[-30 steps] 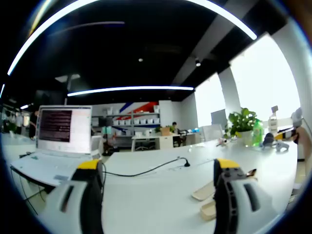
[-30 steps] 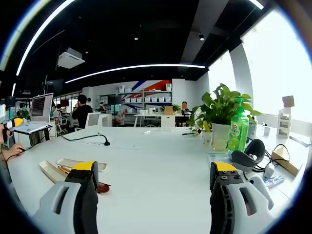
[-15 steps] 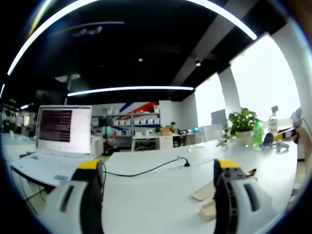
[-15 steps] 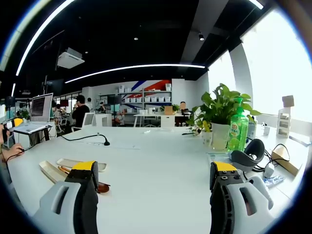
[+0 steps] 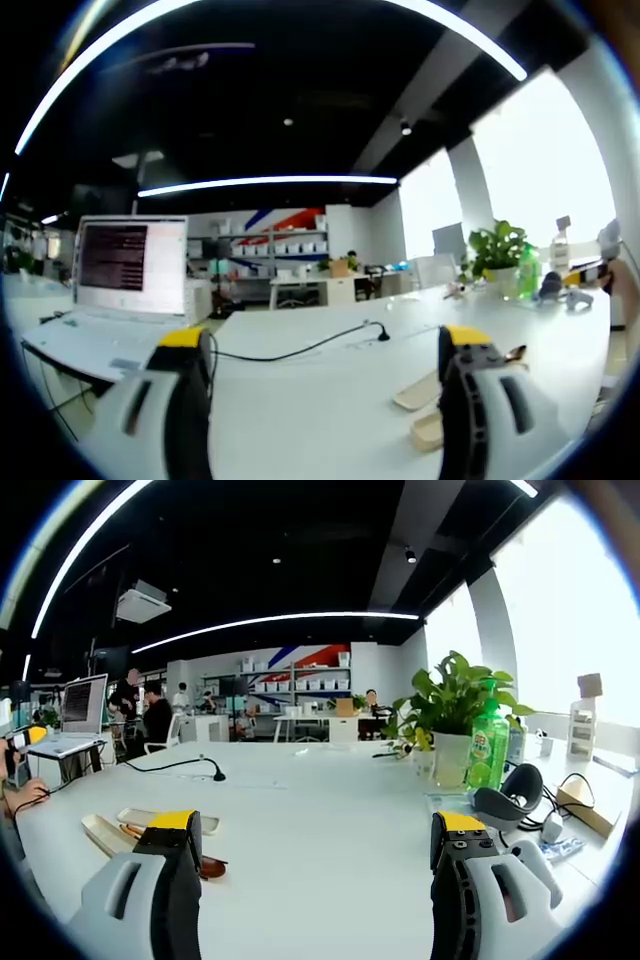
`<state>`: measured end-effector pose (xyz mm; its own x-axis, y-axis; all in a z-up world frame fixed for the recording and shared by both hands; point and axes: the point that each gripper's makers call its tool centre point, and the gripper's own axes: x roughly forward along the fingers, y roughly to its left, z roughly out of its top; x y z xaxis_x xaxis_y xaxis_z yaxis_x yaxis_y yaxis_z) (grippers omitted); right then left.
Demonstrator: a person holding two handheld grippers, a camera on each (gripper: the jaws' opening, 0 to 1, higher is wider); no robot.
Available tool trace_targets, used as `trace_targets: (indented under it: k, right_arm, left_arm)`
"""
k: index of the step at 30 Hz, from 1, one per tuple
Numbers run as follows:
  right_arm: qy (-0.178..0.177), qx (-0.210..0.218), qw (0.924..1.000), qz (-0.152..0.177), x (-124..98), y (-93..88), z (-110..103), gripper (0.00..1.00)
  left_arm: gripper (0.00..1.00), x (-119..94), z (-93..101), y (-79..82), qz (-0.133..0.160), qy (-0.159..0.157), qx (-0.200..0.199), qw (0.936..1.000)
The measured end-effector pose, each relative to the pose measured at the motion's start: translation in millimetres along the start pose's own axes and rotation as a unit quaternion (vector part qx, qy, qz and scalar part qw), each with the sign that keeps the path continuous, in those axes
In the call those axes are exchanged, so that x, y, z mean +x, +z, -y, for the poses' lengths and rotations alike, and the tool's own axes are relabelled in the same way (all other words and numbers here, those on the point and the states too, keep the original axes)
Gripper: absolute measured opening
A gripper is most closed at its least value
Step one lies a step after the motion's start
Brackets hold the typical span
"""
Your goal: Arrange the utensils inside the cutlery case until each visible utensil rests in its matching compartment.
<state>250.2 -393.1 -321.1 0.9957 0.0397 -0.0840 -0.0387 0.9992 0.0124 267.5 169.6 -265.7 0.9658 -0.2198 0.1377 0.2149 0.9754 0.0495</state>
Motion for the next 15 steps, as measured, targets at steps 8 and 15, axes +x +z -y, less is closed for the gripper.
trace_targets:
  k: [8,15]
  right_arm:
    - [0.011,0.01,0.9996,0.024,-0.2,8.3,-8.5,0.99]
    - [0.016,0.024,0.9984,0.048,-2.5,16.5,-9.5,0.99]
  left_arm:
    - [1.0,1.2,2.8,2.5,0.008,-0.004,0.009,0.9999]
    - [1.0,3.5,7.6,0.2,0.006,-0.012,0.014,0.9998]
